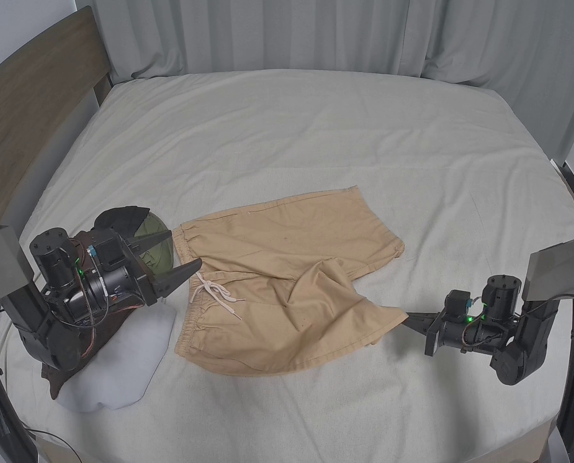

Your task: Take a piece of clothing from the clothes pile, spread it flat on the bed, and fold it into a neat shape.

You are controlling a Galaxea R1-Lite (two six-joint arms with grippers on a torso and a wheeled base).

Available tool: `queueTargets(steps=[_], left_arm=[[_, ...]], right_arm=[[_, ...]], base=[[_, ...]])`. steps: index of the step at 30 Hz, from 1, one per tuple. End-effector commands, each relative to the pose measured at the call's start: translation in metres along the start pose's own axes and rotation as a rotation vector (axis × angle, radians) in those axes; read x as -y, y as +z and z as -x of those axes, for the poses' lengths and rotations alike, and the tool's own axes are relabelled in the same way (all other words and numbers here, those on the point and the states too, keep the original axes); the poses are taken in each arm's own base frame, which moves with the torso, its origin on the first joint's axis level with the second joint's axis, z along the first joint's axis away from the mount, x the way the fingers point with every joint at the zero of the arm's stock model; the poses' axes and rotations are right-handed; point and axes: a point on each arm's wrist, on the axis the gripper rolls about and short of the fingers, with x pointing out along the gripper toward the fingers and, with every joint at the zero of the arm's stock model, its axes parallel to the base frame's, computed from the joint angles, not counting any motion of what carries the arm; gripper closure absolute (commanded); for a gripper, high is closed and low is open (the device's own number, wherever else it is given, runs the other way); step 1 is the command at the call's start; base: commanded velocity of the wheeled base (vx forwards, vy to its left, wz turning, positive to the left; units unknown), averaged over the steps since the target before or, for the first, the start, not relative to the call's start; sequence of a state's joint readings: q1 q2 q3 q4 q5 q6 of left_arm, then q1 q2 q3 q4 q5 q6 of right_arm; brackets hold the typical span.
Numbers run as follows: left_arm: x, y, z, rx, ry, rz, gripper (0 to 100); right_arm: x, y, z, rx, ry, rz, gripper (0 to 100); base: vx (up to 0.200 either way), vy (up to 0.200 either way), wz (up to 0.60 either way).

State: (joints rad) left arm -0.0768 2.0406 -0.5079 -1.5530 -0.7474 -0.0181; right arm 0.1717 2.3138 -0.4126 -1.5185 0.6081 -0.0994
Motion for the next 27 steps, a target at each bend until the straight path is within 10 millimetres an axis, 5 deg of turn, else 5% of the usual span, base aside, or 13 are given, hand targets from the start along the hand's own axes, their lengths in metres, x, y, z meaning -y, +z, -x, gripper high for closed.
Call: queueTargets(steps=[1,12,20,27], left_arm=[[0.000,0.000,0.000,0.001,-0.001,-0.001,0],[0.000,0.000,0.001,0.001,0.002,-0.001,0],[-0.002,0.000,0.002,0.002,0.007,-0.002,0],[-0.002,0.002,0.002,0.005,0.007,-0.005,0]], right_arm=[[0.000,0.017,0.004,0.052,-0.025,0.030,100],[-0.008,0.054,0.007,0.161,-0.014,0.112,100],[-0.028,0.076,-0.010,0.223,0.063,0.177,100],[-0.056,0.064,-0.019,0.169,0.152,0.168,100]], base=[[0.000,0.000,0.00],[0.000,0.000,0.00],[0.000,0.000,0.00],[0.000,0.000,0.00]])
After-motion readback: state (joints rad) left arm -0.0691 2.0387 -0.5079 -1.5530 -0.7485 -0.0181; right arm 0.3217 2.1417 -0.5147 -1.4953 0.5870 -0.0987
